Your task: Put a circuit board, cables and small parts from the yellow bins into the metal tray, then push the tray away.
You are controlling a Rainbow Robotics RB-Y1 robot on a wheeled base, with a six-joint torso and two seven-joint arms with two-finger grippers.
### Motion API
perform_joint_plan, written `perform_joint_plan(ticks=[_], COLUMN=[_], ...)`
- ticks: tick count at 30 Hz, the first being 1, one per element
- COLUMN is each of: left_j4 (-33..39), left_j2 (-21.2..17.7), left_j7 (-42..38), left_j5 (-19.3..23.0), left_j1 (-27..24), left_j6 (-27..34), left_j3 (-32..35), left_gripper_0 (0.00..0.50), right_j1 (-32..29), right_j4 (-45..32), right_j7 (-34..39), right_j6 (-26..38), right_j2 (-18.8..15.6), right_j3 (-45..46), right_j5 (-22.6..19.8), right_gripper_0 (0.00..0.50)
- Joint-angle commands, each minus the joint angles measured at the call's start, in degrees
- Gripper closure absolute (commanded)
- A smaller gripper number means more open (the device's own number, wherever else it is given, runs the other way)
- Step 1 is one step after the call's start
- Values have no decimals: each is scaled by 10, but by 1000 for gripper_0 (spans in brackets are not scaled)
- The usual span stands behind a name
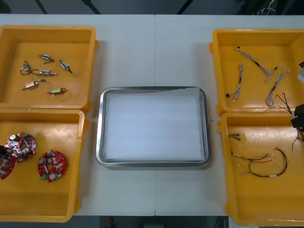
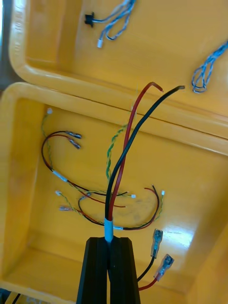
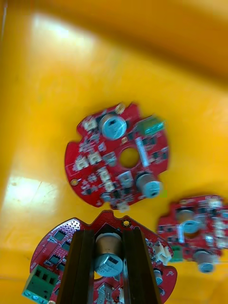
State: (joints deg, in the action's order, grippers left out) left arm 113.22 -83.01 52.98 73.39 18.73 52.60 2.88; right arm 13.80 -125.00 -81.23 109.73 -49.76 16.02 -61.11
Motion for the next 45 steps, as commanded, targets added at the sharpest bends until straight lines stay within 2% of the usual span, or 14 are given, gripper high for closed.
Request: perform_joint_plan(ticks=[1,5,11,18,24,31,35,38,40,41,45], left_j4=[22,32,52,97,128,135,138,143,145,149,160], left_j2=[-56,-77,-77,-59,-37,27,64,107,133,161,208], left_j7=[29,20,-14,-113,-188,-305,-384,-440,-468,-489,-521], left_j5=[43,81,122,125,124,76,41,1,-18,-44,-97], left_j1=[13,12,-1,-82,-205,-433,-545,-599,-614,-625,-636], left_j6=[28,60,107,189,230,306,320,341,353,367,384], left_j3=[59,102,141,138,66,-108,-213,-267,-284,-299,-327], left_gripper_0=[500,500,500,500,500,500,500,499,500,500,500], right_j1=[37,64,97,108,108,108,108,108,108,108,108], right_j4=[-17,-18,-18,-18,-20,-25,-24,-25,-26,-27,-28], right_j7=[-42,-46,-46,-45,-43,-42,-42,-45,-45,-45,-45], right_j6=[3,3,3,3,3,3,3,3,3,3,3], right_j2=[-10,-32,-42,-57,-75,-88,-88,-88,-88,-88,-88], right_j3=[-9,-44,-73,-74,-74,-82,-84,-89,-93,-96,-98], right_j5=[-10,-14,-23,-63,-88,-97,-96,-90,-87,-82,-80], right_gripper_0=[500,500,500,500,500,500,500,500,500,500,500])
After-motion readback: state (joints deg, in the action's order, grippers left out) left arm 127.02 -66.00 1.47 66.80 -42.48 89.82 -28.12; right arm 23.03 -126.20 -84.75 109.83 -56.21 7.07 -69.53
